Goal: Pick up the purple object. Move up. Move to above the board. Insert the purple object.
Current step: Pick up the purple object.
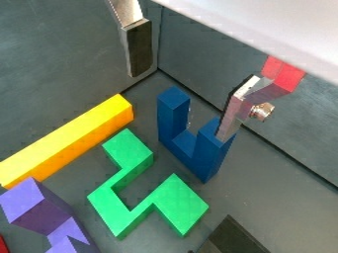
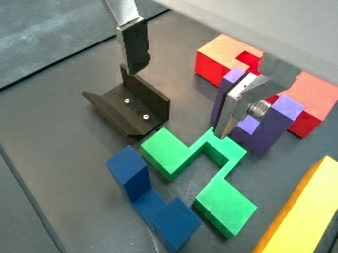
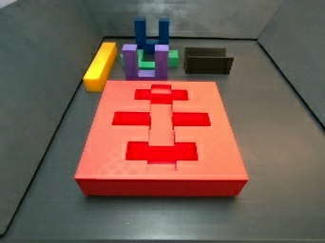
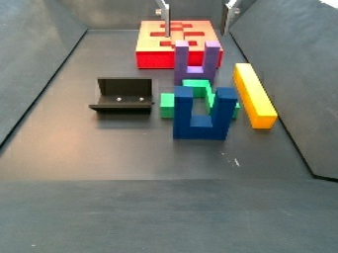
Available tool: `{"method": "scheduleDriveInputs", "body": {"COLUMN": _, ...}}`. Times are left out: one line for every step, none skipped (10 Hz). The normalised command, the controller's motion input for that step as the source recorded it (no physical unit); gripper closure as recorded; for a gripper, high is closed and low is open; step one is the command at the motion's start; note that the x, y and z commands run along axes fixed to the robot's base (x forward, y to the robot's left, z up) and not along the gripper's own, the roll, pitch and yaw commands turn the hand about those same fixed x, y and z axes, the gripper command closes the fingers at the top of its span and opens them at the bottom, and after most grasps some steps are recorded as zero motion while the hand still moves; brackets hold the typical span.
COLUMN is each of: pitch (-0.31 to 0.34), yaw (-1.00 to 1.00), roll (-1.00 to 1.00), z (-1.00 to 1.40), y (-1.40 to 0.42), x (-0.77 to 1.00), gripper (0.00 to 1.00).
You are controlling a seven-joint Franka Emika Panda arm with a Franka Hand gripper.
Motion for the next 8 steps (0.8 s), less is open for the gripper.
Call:
{"method": "scheduleDriveInputs", "body": {"pitch": 0.003, "yaw": 0.00, "roll": 0.00, "z": 0.00, "y": 0.00, "x": 0.06, "gripper": 0.00}}
{"method": "scheduleDriveInputs", "body": {"pitch": 0.000, "yaw": 0.00, "roll": 0.01, "z": 0.00, "y": -0.02, "x": 0.00, "gripper": 0.00}}
{"method": "scheduleDriveInputs", "body": {"pitch": 0.000, "yaw": 0.00, "roll": 0.00, "z": 0.00, "y": -0.02, "x": 0.02, "gripper": 0.00}}
{"method": "scheduleDriveInputs", "body": {"pitch": 0.000, "yaw": -0.02, "roll": -0.01, "z": 0.00, "y": 0.00, "x": 0.10, "gripper": 0.00}}
{"method": "scheduleDriveInputs", "body": {"pitch": 0.000, "yaw": 0.00, "roll": 0.00, "z": 0.00, "y": -0.31, "x": 0.31, "gripper": 0.00}}
{"method": "scheduleDriveInputs", "body": {"pitch": 0.077, "yaw": 0.00, "roll": 0.14, "z": -0.03, "y": -0.62, "x": 0.52, "gripper": 0.00}}
{"method": "scheduleDriveInputs", "body": {"pitch": 0.040, "yaw": 0.00, "roll": 0.13, "z": -0.09, "y": -0.64, "x": 0.49, "gripper": 0.00}}
{"method": "scheduleDriveInputs", "body": {"pitch": 0.003, "yaw": 0.01, "roll": 0.12, "z": -0.13, "y": -0.67, "x": 0.46, "gripper": 0.00}}
